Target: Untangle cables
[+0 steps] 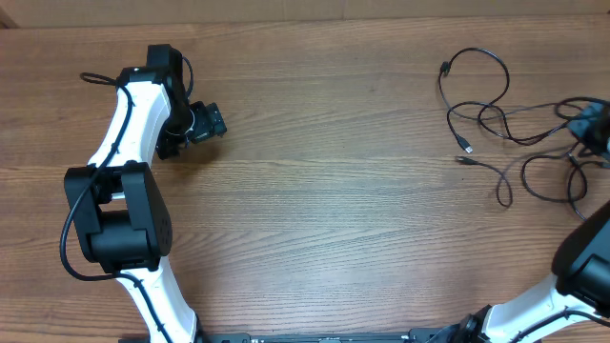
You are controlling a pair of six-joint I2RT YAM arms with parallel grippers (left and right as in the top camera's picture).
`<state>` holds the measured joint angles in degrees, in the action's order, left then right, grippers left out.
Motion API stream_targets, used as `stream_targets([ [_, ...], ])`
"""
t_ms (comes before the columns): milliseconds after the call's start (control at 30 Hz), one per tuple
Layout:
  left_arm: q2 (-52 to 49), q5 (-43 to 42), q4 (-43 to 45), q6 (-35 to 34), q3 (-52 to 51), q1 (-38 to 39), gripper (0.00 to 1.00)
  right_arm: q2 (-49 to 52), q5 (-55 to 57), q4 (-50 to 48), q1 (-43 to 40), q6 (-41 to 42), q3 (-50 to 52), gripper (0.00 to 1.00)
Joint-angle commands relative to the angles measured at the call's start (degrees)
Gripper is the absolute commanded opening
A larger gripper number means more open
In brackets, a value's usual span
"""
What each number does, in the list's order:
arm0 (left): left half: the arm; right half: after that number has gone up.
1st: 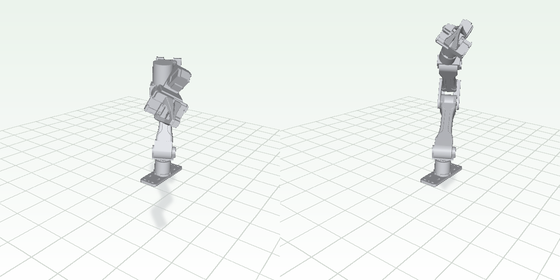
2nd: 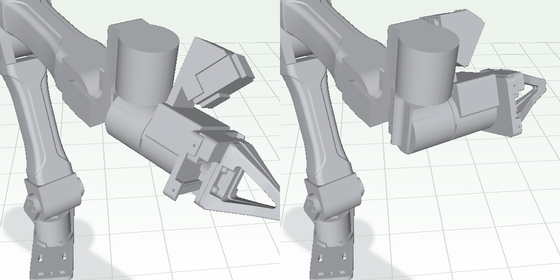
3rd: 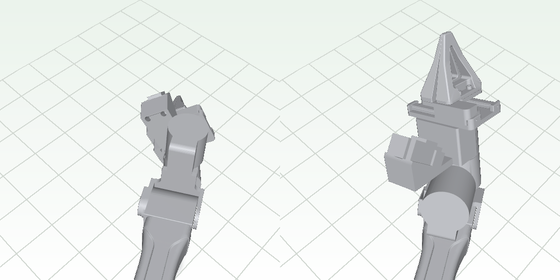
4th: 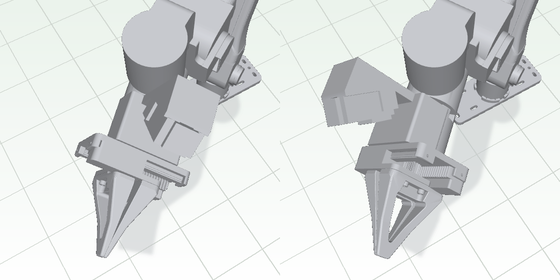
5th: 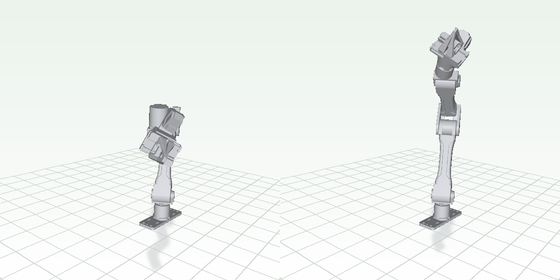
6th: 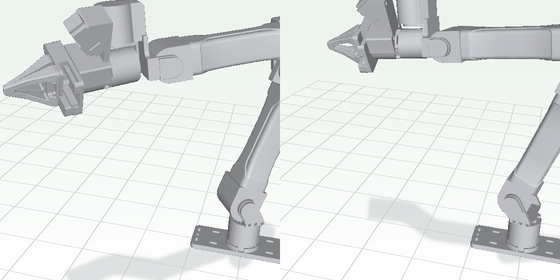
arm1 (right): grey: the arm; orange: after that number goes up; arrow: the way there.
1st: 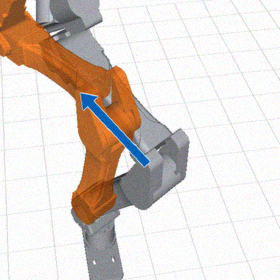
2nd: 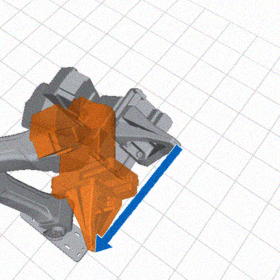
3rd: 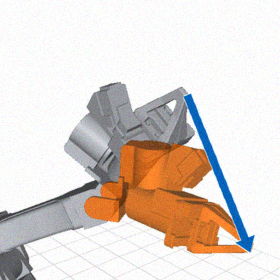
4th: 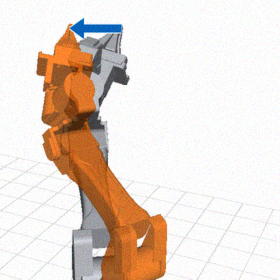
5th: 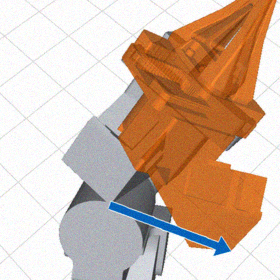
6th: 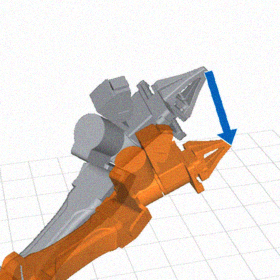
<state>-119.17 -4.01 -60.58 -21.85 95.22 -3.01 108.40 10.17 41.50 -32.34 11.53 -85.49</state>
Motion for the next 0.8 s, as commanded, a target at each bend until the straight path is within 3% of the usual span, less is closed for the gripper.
stream_targets([
  [0, -0.07, 0.39, -0.02, 0.46, -0.31, 0.39, 1.00, 2.91, -0.63, -0.22, -3.58, 2.21, -0.28, 0.22],
  [33, -0.07, 0.39, -0.02, 0.46, -0.31, 0.39, 1.00, 3.32, -1.88, -0.24, -4.17, 2.19, -0.28, 0.22],
  [100, -0.07, 0.39, -0.02, 0.46, -0.28, 0.39, 1.00, 4.39, -6.10, -0.76, -5.27, 2.19, -0.28, 0.32],
  [200, -0.07, 0.39, -0.02, 0.46, -0.31, 0.39, 1.00, 4.85, -6.64, -1.38, -5.35, 2.16, -0.28, 0.63],
  [300, -0.07, 0.39, -0.02, 0.46, -0.28, 0.39, 0.99, 4.87, -6.67, -2.27, -5.35, 2.19, -0.28, 0.83],
  [467, -0.07, 0.39, -0.02, 0.46, -0.31, 0.39, 1.00, 4.09, -7.78, 0.07, -5.33, 2.19, -3.06, 1.00],
  [767, -0.07, 0.39, -0.02, 0.46, -0.31, 0.39, 1.00, 2.73, -16.94, -1.05, -5.33, 2.19, -6.05, 1.00],
])
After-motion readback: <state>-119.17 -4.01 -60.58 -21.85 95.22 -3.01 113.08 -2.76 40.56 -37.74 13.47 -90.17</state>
